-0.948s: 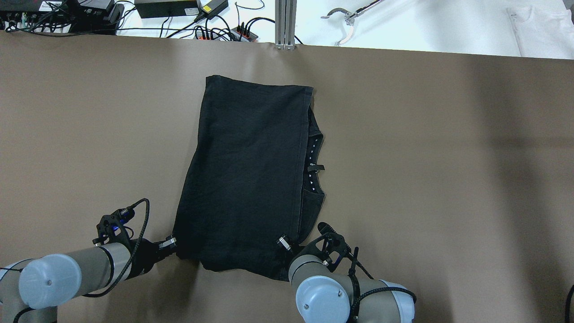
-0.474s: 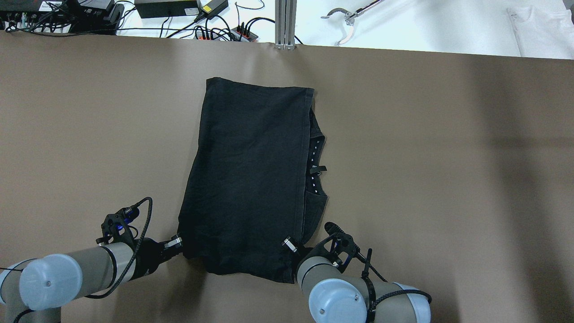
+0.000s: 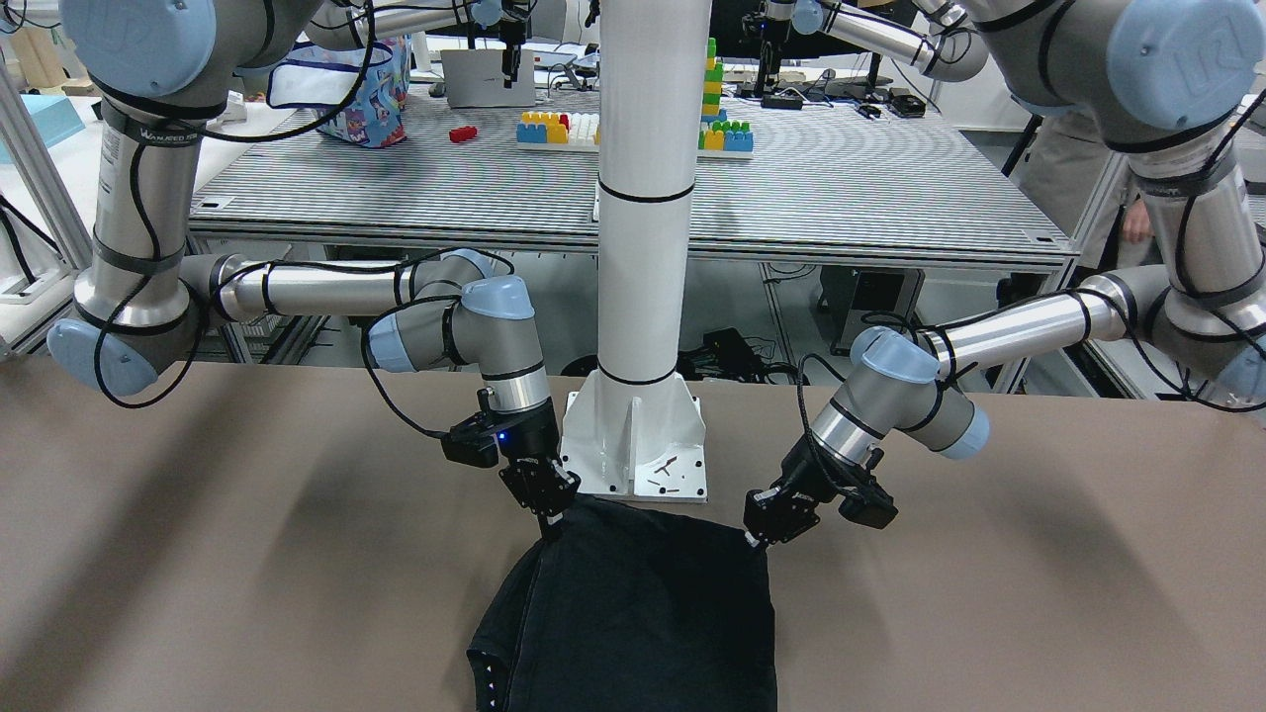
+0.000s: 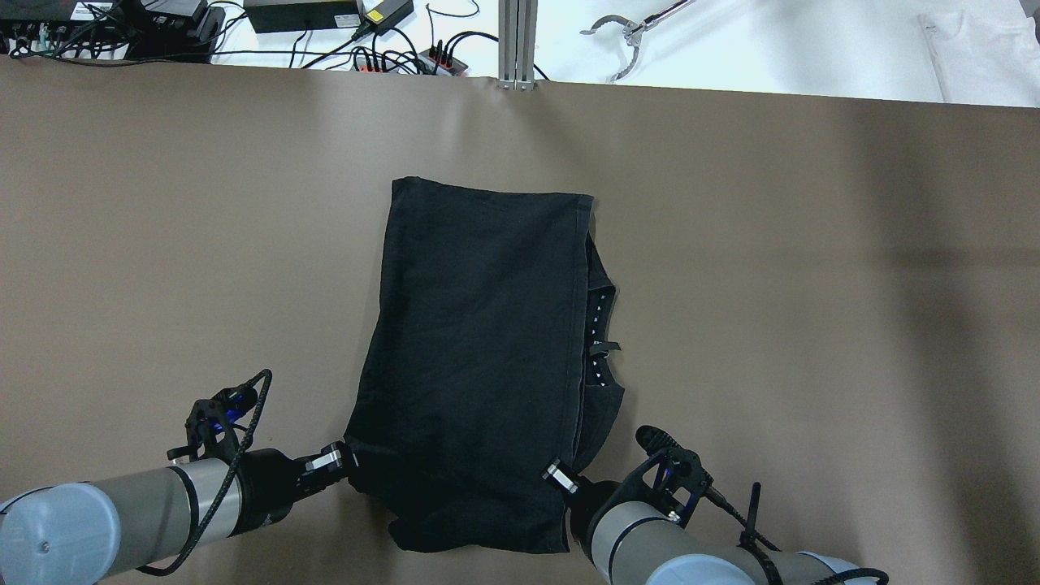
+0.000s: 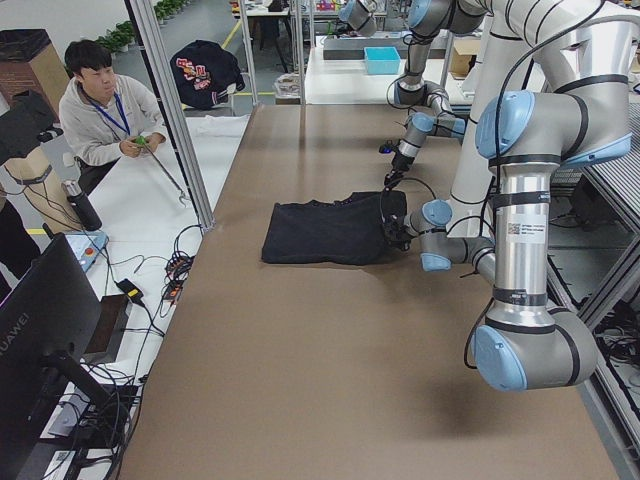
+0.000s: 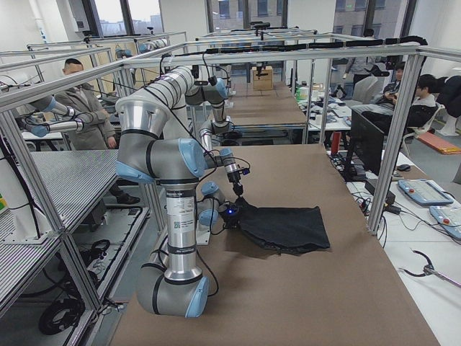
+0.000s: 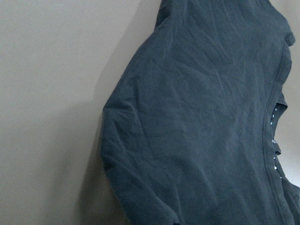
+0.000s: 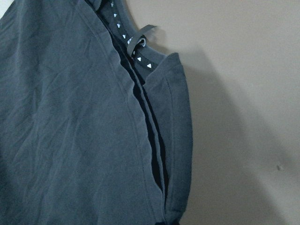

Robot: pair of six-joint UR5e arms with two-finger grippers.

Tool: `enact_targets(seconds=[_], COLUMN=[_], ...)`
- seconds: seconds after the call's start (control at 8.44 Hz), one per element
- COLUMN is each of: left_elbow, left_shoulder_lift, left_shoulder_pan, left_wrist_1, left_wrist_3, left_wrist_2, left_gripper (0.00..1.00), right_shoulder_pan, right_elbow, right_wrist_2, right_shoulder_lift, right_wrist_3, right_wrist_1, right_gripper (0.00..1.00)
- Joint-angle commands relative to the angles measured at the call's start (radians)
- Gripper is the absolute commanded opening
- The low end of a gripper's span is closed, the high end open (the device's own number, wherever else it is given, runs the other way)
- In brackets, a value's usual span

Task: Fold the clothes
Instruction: 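Lift the near end with both grippers and fold it toward the collar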

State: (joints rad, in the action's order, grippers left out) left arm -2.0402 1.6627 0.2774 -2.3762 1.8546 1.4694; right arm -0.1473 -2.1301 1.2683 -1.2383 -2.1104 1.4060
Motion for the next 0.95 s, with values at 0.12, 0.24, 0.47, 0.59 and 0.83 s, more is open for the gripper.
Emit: enact_targets(seconds=[0.12, 0.24, 0.47, 0.59, 0.83], left_elbow=[-0.023, -0.018, 0.003, 0.058, 0.223], left_shoulder_lift=[0.112, 0.179, 0.311, 0.378, 0.487], left_shoulder_pan=[0.201, 0.244, 0.317, 0.35, 0.411], left_wrist_1=[0.212, 0.306, 0.496, 0.543, 0.54], left_wrist_3=[-0.086, -0.142, -0.184, -0.216, -0.253], left_wrist_2=[0.178, 0.195, 0.2, 0.2, 0.201], left_gripper=[0.0, 0.0, 0.0, 0.0, 0.0], right_shoulder_pan=[-0.121, -0.158, -0.236, -0.279, -0.34], right_elbow=[0.002, 0.012, 0.086, 0.138, 0.235], right_wrist_2=[0.025, 0.026, 0.028, 0.029, 0.042], right_shoulder_lift=[0.043, 0.065, 0.138, 0.17, 0.223], right_wrist_3=[0.095, 0.096, 0.139, 0.162, 0.216], right_wrist_1=[0.05, 0.082, 0.088, 0.085, 0.08], right_gripper=[0.0, 0.0, 0.0, 0.0, 0.0])
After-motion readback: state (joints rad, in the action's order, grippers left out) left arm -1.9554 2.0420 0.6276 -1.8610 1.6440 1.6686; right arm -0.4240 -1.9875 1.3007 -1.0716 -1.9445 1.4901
